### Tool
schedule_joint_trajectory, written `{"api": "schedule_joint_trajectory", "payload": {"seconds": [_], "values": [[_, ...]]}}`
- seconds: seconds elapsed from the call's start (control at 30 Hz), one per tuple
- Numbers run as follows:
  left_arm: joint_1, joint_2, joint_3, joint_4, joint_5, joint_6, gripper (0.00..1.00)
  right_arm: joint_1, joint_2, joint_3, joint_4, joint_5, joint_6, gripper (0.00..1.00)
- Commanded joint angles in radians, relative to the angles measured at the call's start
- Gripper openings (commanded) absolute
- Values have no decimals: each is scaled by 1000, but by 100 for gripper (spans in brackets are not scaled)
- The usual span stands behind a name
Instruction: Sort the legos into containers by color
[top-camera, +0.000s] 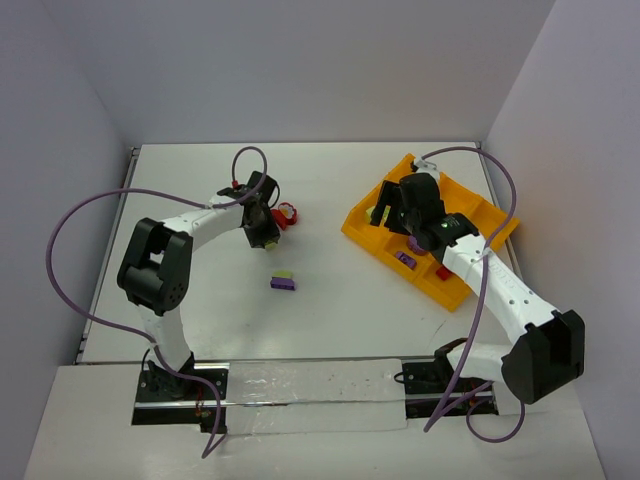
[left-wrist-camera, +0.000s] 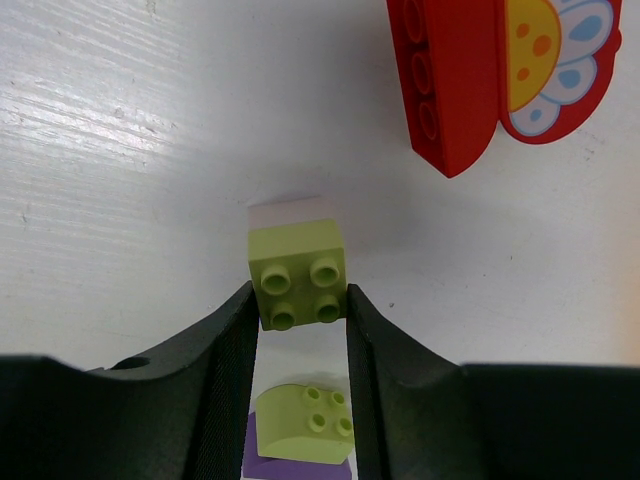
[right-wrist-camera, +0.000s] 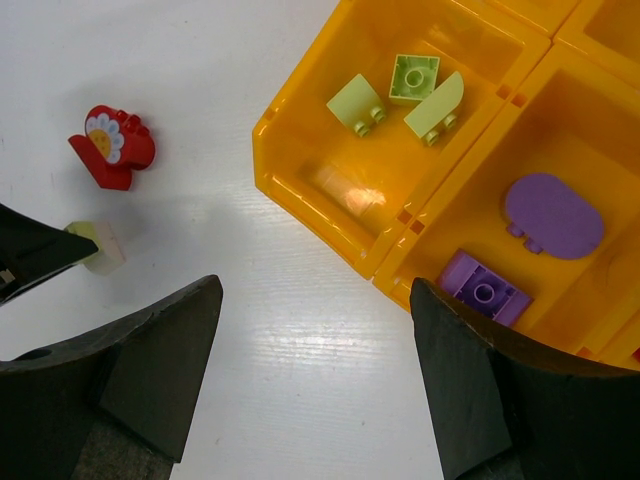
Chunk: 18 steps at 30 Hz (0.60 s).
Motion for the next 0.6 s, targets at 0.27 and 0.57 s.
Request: {"api": "schedule_joint_trajectory", "payload": {"seconds": [0.27,0.57], "values": [[-5,-206,-70,94,260,204,0,23,24,52,58,-100,-39,82],[38,-311,-135,275,624,159,0,184,135,160,50,-365,-205,82]]}}
